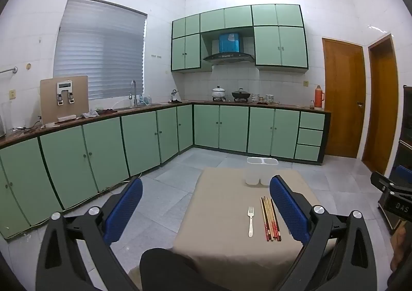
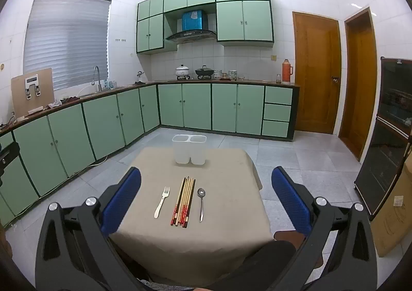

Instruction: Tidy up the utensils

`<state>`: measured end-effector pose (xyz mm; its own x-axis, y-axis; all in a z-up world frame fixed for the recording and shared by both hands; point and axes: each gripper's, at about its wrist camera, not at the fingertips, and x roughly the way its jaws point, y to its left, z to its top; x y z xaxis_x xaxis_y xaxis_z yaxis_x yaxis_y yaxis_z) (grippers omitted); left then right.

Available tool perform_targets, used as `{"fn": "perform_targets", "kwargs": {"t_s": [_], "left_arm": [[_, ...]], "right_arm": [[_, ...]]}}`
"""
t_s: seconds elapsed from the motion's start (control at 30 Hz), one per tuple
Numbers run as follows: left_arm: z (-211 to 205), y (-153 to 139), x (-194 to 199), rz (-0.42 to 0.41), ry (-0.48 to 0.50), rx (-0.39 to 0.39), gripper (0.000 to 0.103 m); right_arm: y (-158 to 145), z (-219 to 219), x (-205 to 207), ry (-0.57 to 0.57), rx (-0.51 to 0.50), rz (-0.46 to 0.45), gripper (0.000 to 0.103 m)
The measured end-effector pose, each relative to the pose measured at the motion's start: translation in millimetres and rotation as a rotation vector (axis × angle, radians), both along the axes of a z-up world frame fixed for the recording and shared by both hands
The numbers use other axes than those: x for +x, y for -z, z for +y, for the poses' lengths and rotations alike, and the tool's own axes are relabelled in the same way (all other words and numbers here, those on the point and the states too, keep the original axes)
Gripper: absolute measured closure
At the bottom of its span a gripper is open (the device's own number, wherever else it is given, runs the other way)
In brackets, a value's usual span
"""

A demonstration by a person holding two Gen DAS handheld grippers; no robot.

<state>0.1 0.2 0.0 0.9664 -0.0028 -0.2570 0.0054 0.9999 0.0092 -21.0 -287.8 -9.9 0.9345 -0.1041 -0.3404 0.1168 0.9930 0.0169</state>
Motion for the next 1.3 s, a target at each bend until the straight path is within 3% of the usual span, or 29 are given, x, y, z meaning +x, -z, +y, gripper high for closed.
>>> {"fn": "perform_targets", "kwargs": {"t_s": [1.3], "left_arm": [[2.3, -2.8, -3.2, -0.011, -0.004, 0.003, 0.006]], "right_arm": [[-1.8, 0.0, -1.6, -0.003, -0.008, 0.007, 0.005]]}}
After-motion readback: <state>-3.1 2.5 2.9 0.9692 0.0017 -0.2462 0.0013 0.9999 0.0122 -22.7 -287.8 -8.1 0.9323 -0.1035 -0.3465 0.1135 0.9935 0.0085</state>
